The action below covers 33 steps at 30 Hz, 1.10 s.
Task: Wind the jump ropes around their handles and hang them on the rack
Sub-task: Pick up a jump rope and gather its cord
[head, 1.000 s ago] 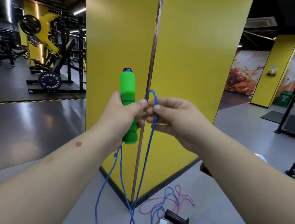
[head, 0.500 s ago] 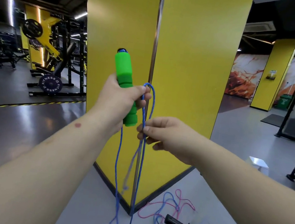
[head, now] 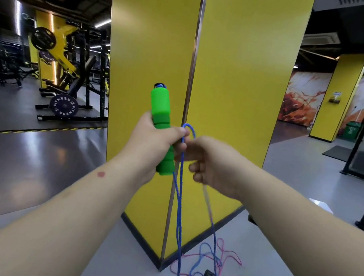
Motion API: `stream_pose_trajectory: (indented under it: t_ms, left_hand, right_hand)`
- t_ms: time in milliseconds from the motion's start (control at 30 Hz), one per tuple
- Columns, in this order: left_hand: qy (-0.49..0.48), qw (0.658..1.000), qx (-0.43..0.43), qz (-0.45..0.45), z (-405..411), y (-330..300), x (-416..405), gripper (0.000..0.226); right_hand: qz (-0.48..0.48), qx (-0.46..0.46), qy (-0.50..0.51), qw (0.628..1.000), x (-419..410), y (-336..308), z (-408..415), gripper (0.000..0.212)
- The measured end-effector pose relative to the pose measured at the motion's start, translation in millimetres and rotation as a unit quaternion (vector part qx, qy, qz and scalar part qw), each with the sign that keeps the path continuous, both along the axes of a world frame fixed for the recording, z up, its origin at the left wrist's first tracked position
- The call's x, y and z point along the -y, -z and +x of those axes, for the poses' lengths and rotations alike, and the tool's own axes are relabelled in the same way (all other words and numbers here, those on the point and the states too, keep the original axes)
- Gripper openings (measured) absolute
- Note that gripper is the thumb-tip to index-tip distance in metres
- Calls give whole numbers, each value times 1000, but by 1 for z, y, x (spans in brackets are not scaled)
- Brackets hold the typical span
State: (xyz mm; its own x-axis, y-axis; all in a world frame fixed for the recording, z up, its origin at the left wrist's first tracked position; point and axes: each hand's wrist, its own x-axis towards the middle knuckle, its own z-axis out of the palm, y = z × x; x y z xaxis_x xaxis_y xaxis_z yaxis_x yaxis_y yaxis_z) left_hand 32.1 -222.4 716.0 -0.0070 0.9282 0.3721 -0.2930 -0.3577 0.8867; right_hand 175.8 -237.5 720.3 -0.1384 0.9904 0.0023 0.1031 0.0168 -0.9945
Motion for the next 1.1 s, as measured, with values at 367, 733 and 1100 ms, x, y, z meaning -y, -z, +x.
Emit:
stream_pose_trajectory:
  t_ms: [367, 733, 1100]
  left_hand:
    - [36, 998, -47, -35, 3, 34, 7, 29]
    - [5, 996, -82, -44, 2, 80, -7, 32]
    - [-65, 987, -96, -110, -3, 138, -14, 30]
  right_hand:
    - [140, -1, 22, 990, -8, -11, 8, 17]
    - [9, -38, 43, 998, -17, 58, -2, 25]
    - [-69, 64, -39, 995, -19, 130, 4, 14]
